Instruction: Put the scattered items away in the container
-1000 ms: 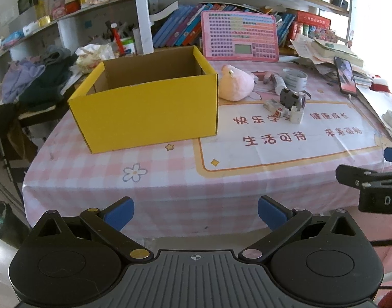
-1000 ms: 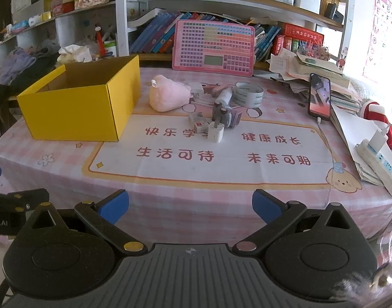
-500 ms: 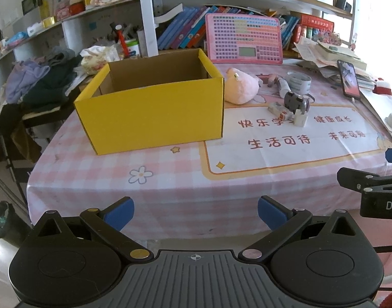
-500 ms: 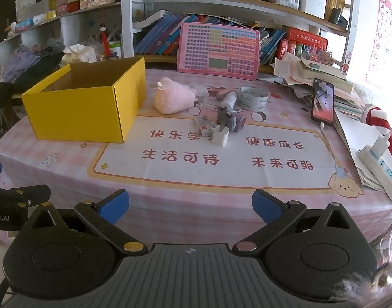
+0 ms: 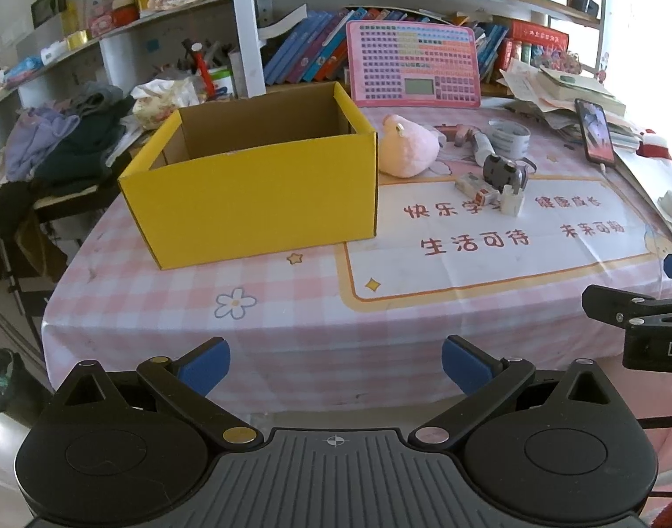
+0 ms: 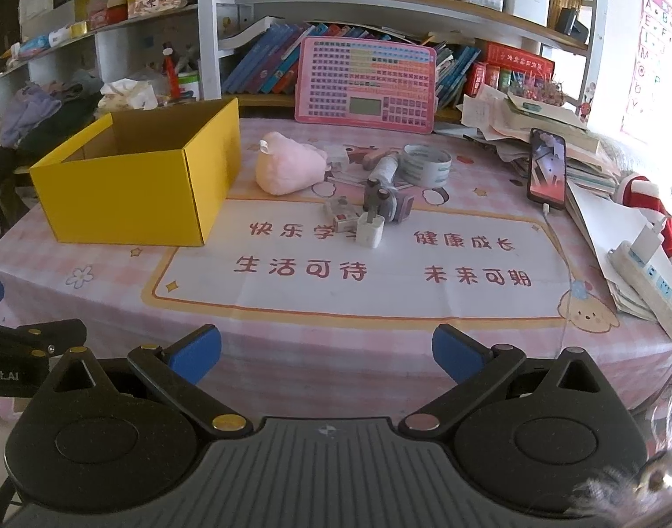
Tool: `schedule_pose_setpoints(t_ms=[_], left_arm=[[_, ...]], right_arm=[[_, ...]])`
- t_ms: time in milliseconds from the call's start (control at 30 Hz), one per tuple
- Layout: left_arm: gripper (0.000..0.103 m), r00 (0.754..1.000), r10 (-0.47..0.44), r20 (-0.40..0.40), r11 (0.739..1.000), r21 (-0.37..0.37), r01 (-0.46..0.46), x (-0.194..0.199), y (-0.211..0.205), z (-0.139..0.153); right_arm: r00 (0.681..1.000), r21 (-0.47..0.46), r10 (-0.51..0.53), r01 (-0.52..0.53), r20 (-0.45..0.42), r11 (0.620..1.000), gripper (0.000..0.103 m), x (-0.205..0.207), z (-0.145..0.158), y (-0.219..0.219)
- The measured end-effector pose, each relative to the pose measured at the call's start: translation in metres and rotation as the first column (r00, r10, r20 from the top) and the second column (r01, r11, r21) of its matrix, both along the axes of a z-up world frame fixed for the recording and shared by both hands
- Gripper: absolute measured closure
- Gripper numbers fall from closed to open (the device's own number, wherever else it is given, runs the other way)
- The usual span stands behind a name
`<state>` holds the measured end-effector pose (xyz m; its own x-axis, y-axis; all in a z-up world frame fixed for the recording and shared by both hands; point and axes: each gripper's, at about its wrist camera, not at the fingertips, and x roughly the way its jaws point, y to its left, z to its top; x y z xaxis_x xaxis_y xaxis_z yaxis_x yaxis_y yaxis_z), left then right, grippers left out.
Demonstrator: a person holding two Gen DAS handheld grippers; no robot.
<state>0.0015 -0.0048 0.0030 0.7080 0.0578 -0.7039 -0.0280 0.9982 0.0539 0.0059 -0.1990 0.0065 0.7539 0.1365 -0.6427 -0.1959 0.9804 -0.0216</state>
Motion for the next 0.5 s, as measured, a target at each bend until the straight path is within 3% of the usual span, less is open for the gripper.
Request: schedule_pose_setpoints(t_ms=[500], left_arm=[[0.000,1.000,0.019,-0.002,1.000,-0.012,-0.019,0.0013,0.0078,-0.0010]], right_arm=[[1.000,-0.009,0.016,-0.016,-0.008,1.000,0.000,0.0022,-0.0012,0.0056]])
